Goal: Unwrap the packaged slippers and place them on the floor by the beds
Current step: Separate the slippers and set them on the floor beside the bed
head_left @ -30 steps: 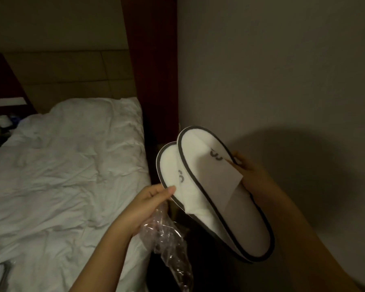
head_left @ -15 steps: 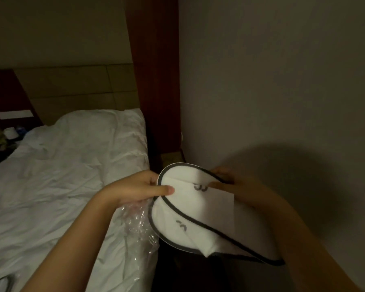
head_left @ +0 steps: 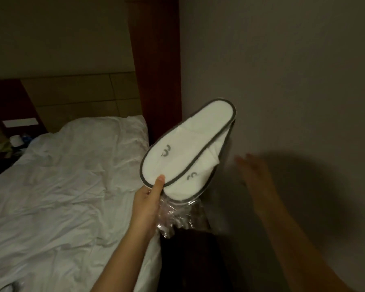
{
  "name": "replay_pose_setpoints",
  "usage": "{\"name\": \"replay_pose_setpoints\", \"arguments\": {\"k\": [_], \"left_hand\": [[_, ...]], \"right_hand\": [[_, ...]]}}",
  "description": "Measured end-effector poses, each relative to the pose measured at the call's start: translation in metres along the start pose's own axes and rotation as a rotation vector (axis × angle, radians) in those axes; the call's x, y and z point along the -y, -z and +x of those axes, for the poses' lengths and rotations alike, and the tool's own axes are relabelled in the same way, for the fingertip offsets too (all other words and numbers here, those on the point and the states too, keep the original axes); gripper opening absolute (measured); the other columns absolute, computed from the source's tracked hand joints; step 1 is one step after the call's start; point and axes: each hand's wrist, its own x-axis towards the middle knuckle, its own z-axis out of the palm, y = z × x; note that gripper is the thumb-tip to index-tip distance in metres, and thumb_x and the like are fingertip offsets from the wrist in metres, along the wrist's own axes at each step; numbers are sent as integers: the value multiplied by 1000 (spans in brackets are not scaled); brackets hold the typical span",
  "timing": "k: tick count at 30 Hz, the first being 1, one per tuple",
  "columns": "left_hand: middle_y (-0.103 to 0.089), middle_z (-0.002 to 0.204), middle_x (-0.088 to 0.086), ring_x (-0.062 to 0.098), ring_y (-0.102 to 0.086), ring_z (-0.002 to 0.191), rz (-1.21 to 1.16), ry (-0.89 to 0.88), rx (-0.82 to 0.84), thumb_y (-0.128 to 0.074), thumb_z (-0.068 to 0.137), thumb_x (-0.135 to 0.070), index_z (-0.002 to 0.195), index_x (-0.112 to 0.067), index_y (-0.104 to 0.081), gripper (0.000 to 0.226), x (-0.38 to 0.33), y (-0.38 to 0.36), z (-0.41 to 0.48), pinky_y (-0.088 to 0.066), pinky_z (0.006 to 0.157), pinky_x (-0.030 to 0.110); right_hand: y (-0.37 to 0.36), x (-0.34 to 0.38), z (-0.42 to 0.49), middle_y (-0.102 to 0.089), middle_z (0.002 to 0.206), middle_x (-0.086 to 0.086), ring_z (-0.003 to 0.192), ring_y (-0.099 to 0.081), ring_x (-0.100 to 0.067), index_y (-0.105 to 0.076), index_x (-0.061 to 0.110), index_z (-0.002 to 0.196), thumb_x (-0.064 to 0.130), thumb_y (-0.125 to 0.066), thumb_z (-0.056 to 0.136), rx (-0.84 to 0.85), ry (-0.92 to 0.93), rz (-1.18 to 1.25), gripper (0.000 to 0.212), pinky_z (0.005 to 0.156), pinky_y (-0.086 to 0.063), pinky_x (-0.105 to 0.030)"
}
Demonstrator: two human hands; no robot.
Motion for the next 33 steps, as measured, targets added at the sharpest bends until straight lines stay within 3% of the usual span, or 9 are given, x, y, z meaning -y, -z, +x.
{"name": "replay_pose_setpoints", "arguments": {"k": [2, 4, 11, 14, 17, 20, 25, 30, 33], "left_hand": [[-77, 100, 6, 17, -73, 94, -86, 21, 42, -66, 87, -30, 101, -11, -74, 25, 3, -16, -15, -58, 77, 25], [-77, 103, 8, 19, -73, 97, -157, 79, 121, -69, 81, -34, 106, -11, -73, 34, 5, -27, -27, -59, 76, 26], [-77, 104, 4, 18, -71, 101, -31, 101, 211, -74, 68, -50, 107, -12, -75, 54, 11, -33, -44, -51, 97, 42], [-77, 104, 0, 13, -70, 103, 21, 56, 271, -69, 72, -52, 96, -13, -77, 47, 11, -33, -47, -50, 97, 35], [-77, 101, -3, 9, -71, 97, 21, 9, 303, -65, 73, -52, 102, -12, -73, 50, 6, -19, -41, -55, 84, 21], [-69, 69, -8, -1, -64, 60, 109, -92, 313, -67, 81, -34, 94, -16, -70, 22, -3, 1, -28, -48, 58, 10], [-54, 47, -13, -2, -45, 36, 203, -108, 329, -65, 89, -13, 82, -14, -69, 8, 6, 16, -19, -37, 40, 8], [-61, 53, -10, -3, -49, 39, 175, -117, 245, -65, 89, -13, 88, -15, -71, 7, 20, 27, -17, -37, 41, 6], [-48, 56, 1, 1, -41, 40, 164, -102, 182, -65, 89, -16, 80, -21, -70, 11, 25, 36, -10, -35, 42, 15]], "right_hand": [[-15, -6, -9, -69, 115, 4, 108, -65, -19, -60, 27, 119, 53, -74, 65, 258, -124, 94, 61, 85, -54, -37], [-25, -10, -13, -69, 121, 4, 110, -66, -18, -55, 26, 131, 52, -77, 60, 353, -94, 189, 79, 88, -56, -43], [-24, -7, -12, -66, 123, -1, 109, -65, -19, -51, 21, 134, 39, -80, 58, 208, 103, 94, 83, 87, -57, -41], [-24, -8, -8, -68, 119, 2, 105, -66, -16, -54, 21, 132, 29, -83, 66, 156, 144, 42, 72, 81, -58, -35], [-16, -8, 1, -66, 108, 16, 90, -66, 2, -55, 25, 127, 25, -83, 69, 123, 158, 19, 64, 61, -55, -14], [-6, -7, 7, -61, 105, 22, 85, -62, 6, -51, 30, 125, 30, -84, 67, 149, 170, -72, 67, 52, -49, -7], [-3, -20, 10, -62, 107, 19, 81, -63, 14, -51, 30, 125, 30, -73, 80, 218, 182, -94, 50, 56, -50, -7], [5, -29, 20, -68, 110, 8, 98, -67, -12, -58, 34, 115, 30, -66, 87, 157, 189, -69, 29, 78, -56, -35], [11, -29, 25, -70, 105, 16, 95, -67, -8, -60, 44, 108, 35, -68, 85, 119, 176, -34, 26, 71, -54, -28]]}}
